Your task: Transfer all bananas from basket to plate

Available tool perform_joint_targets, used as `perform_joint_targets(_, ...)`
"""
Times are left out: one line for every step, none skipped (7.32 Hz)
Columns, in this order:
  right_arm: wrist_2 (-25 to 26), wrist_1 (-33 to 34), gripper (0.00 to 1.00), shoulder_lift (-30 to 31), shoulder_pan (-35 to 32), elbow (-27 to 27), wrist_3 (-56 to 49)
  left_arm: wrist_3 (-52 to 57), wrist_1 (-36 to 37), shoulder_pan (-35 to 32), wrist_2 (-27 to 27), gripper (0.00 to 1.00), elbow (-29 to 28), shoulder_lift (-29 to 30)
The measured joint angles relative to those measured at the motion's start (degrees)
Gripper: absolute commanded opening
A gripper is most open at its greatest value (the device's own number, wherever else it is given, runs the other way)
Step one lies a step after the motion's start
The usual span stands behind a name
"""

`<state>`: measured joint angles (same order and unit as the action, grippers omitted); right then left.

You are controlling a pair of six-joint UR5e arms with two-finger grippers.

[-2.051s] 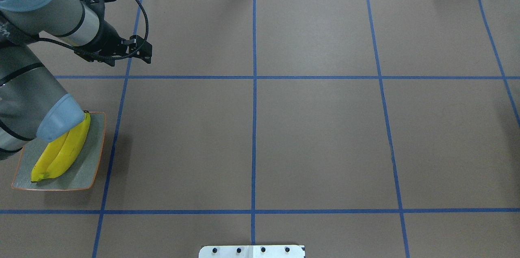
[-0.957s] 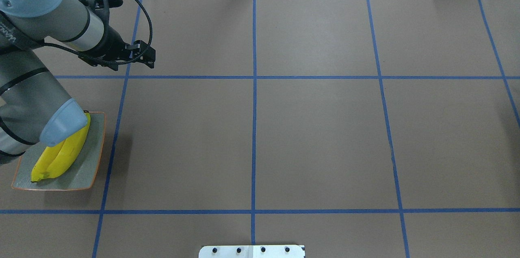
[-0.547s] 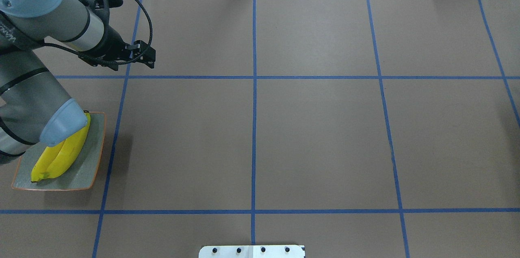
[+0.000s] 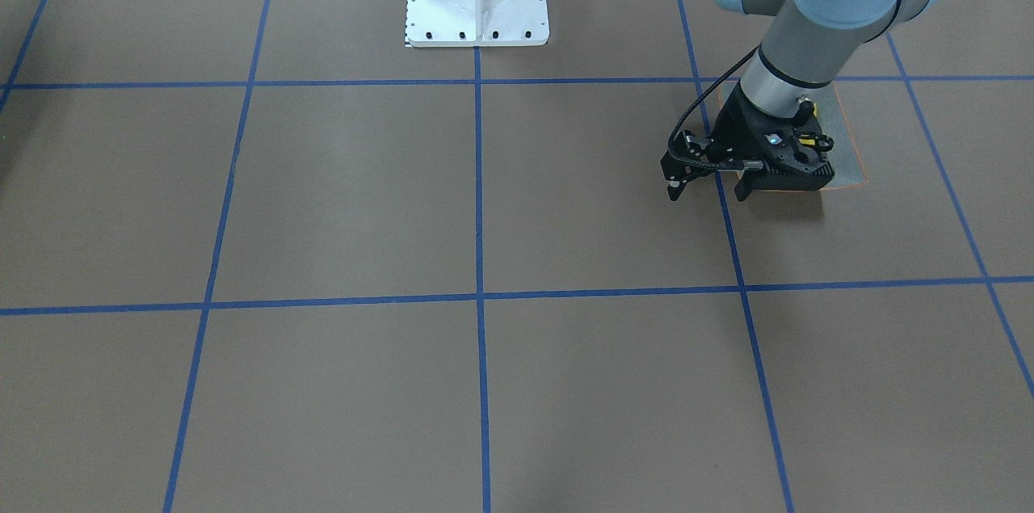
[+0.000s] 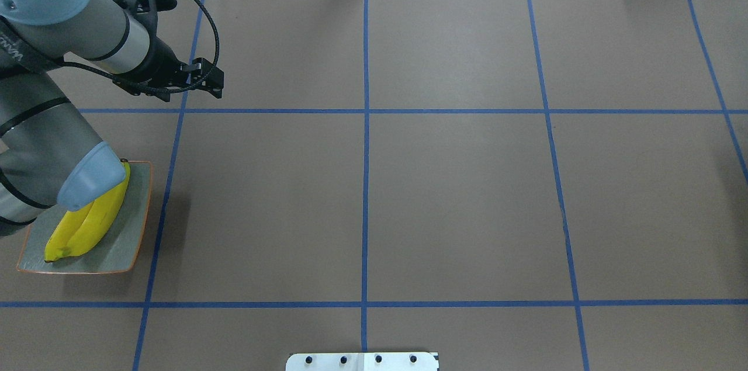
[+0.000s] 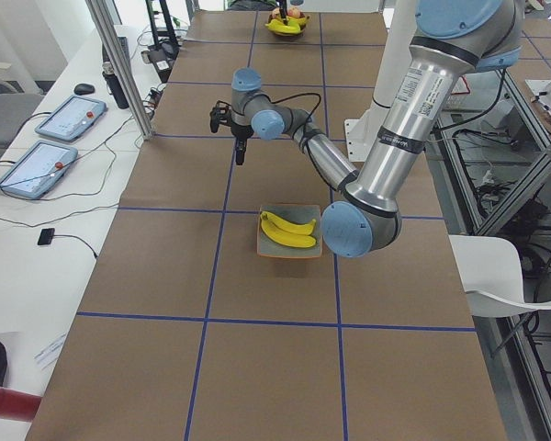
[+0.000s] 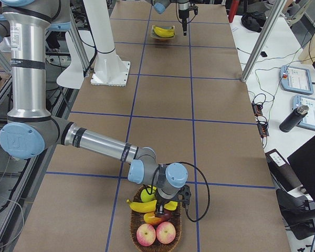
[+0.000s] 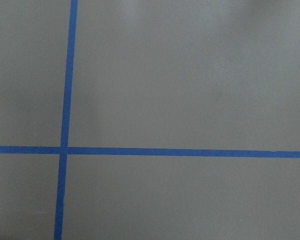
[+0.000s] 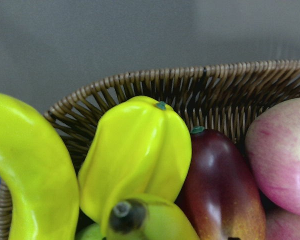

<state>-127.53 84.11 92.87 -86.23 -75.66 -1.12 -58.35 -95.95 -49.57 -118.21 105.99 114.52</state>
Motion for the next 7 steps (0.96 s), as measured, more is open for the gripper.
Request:
perform_joint_targets(0.0, 0.0, 0.17, 0.0, 0.0, 0.0, 0.2, 0.0, 0.0, 0.0, 0.0, 1.0, 0.0, 0.0)
perform_joint_targets(0.0, 0.0, 0.0, -0.1, 0.0, 0.0, 0.3, -0.1, 0.1, 0.0, 0.0, 1.0, 0.1, 0.0)
perform_joint_targets(-0.1, 0.0, 0.0, -0.1, 0.0, 0.0, 0.3, -0.1, 0.1, 0.0, 0.0, 1.0, 0.1, -0.1)
perform_joint_targets(-0.1, -0.1, 0.0, -0.2, 0.0, -0.2, 0.3, -0.1, 0.1, 0.0, 0.0, 1.0, 0.2, -0.1)
perform_joint_targets(-0.2, 0.0, 0.0, -0.7, 0.0, -0.3, 0.3, -0.1, 0.1, 0.0, 0.0, 1.0, 0.2, -0.1)
perform_joint_targets(-0.3, 0.1, 0.0, -1.3, 0.0, -0.4, 0.3, -0.1, 0.1, 0.0, 0.0, 1.0, 0.2, -0.1)
perform_joint_targets(-0.4, 0.3, 0.0, -1.5, 0.0, -0.5, 0.2, -0.1, 0.1, 0.0, 0.0, 1.0, 0.2, 0.0)
